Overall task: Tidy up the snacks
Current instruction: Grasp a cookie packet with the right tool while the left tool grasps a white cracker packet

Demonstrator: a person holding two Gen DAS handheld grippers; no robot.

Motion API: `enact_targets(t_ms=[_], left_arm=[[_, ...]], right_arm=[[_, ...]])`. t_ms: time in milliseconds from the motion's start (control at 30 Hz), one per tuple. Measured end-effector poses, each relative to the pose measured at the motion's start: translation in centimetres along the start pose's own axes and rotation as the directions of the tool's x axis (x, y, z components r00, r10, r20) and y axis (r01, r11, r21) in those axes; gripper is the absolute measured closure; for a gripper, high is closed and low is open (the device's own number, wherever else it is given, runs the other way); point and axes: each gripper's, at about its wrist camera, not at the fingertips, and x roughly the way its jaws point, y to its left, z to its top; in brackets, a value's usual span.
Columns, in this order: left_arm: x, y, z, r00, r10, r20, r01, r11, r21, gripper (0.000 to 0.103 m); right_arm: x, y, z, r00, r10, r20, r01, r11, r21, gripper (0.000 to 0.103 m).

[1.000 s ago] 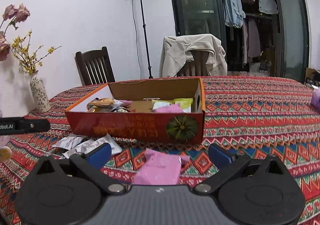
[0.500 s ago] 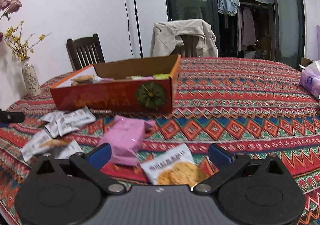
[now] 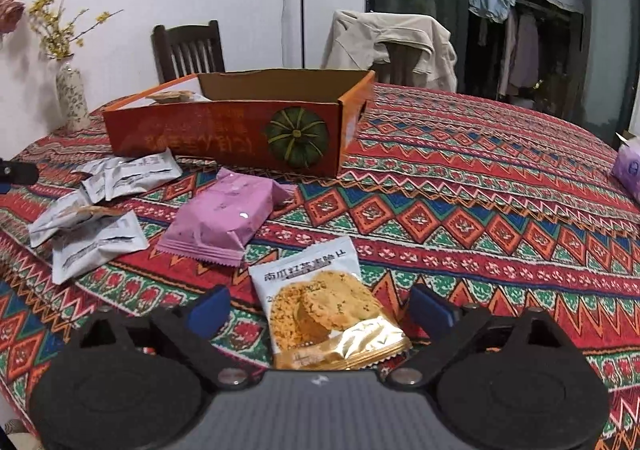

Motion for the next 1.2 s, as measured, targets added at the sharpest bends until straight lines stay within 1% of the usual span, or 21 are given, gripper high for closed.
enact_targets(t_ms=[33, 67, 133, 200, 233, 333, 400, 633, 833, 1033, 1200], left_arm=[[0.0, 0.1, 0.0, 1.0, -0.002, 0.0, 0.002, 1.0, -0.005, 0.0], [0.0, 0.1, 0.0, 1.0, -0.007, 0.0, 0.007, 1.0, -0.012, 0.0], [0.0, 0.2, -0.1, 1.0, -0.008, -0.004, 0.008, 1.0, -0.017, 0.0], [0.0, 0.1, -0.2, 1.0, -0.005, -0.01, 0.005, 1.0, -0.017, 0.0], [0.1, 0.1, -0.2, 1.0, -0.005, -0.013, 0.005, 1.0, -0.015, 0.0], [0.2, 0.0, -0.1, 1.0, 0.0, -0.017, 0.0, 1.0, -0.004, 0.0], [0.4, 0.1, -0.1, 1.0, 0.003, -0.022, -0.003, 1.0, -0.003, 0.0], [1.5, 0.4, -0.2, 0.998, 0.007, -0.055, -0.006, 1.0, 0.009, 0.0], [3.0, -0.4, -0.6, 0.996, 0.005, -0.09, 0.001, 0.998, 0.067, 0.0], [4.8, -0.9, -1.0, 0.992, 0.015, -0.124, -0.003, 0.995, 0.102, 0.0], [5.4, -0.7, -1.1, 0.991, -0.006, -0.137, 0.021, 0.994, 0.111, 0.0]], right_arm=[[-0.1, 0.1, 0.0, 1.0, 0.007, 0.005, -0.007, 1.0, -0.007, 0.02], [-0.2, 0.1, -0.1, 1.0, 0.011, 0.011, -0.01, 1.0, -0.011, 0.024], [-0.4, 0.2, 0.0, 1.0, 0.016, 0.019, -0.015, 1.0, -0.015, 0.035], [-0.5, 0.2, 0.0, 1.0, 0.007, 0.022, -0.007, 1.0, -0.009, 0.04], [-0.6, 0.3, 0.0, 1.0, 0.006, 0.023, -0.006, 1.0, -0.005, 0.045], [-0.8, 0.8, -0.2, 0.999, 0.002, 0.038, -0.001, 1.0, -0.006, 0.054], [-1.0, 0.9, -0.2, 0.999, 0.006, 0.047, -0.006, 1.0, 0.008, 0.057], [-2.4, 1.2, 0.6, 0.993, 0.011, 0.115, -0.017, 0.999, 0.05, 0.06], [-3.3, 1.8, 1.9, 0.986, 0.018, 0.165, -0.029, 0.998, 0.063, 0.06], [-3.4, 3.0, 3.2, 0.98, 0.04, 0.193, -0.05, 0.998, 0.049, 0.06], [-3.3, 4.0, 4.2, 0.977, 0.055, 0.206, -0.063, 0.998, 0.032, 0.06]])
